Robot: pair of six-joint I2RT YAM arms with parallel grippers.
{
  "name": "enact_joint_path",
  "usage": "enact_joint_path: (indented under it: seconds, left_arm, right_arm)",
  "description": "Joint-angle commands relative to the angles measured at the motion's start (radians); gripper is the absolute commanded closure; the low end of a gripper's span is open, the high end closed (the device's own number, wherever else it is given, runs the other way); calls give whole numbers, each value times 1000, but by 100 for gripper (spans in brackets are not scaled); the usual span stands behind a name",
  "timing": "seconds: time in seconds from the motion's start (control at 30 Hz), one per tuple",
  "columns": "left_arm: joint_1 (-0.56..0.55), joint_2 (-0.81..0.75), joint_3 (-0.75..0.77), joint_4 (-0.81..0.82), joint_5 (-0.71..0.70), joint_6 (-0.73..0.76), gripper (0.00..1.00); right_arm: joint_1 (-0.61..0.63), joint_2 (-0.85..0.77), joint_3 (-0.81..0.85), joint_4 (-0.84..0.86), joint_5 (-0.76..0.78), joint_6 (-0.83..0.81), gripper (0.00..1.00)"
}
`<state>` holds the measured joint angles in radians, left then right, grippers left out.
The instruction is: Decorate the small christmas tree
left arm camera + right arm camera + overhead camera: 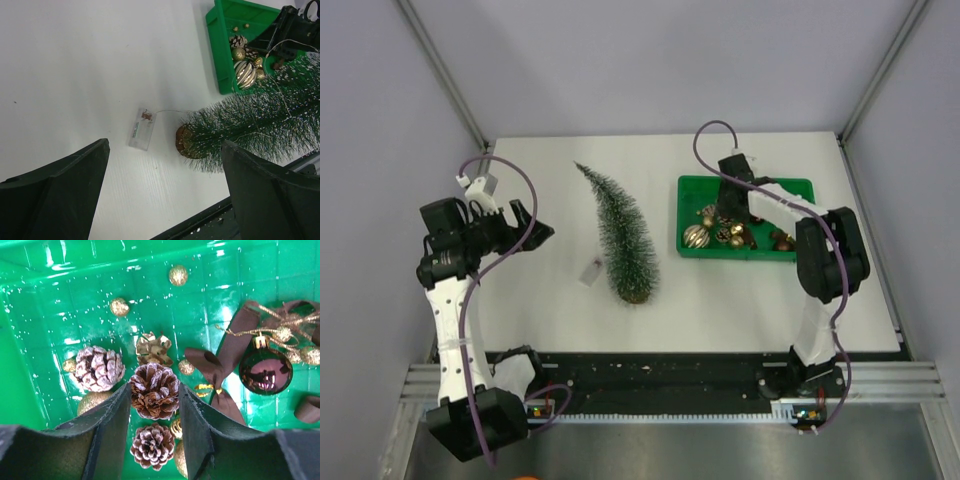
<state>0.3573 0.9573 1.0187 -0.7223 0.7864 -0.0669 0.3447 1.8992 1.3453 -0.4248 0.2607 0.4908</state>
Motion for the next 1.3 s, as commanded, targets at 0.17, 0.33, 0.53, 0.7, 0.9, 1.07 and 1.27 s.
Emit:
enact_joint_path:
  seconds: [0.17, 0.33, 0.53, 0.7, 0.9, 1.07, 1.27]
  left_arm:
    - [-4, -31, -3, 58, -4, 32, 1]
    - [-6, -26, -5, 61, -6, 24, 1]
    - [-4, -43, -20, 61, 0, 30, 1]
    - [-9, -35, -34, 64, 14, 29, 1]
    - [-11, -51, -43, 63, 14, 36, 1]
    - [-11, -57, -45, 58, -3, 56, 1]
    - [-12, -52, -49, 58, 8, 49, 1]
  right_arm:
    - [2, 11, 34, 3, -14, 3, 58]
    - [4, -2, 63, -14, 27, 3, 82]
    - [-7, -69, 98, -34, 48, -6, 85]
    - [-6, -98, 72, -35, 66, -23, 71]
    - [-7, -100, 14, -9, 42, -31, 32]
    - [-6, -94, -31, 3, 26, -34, 30]
    - [-4, -57, -37, 11, 48, -32, 31]
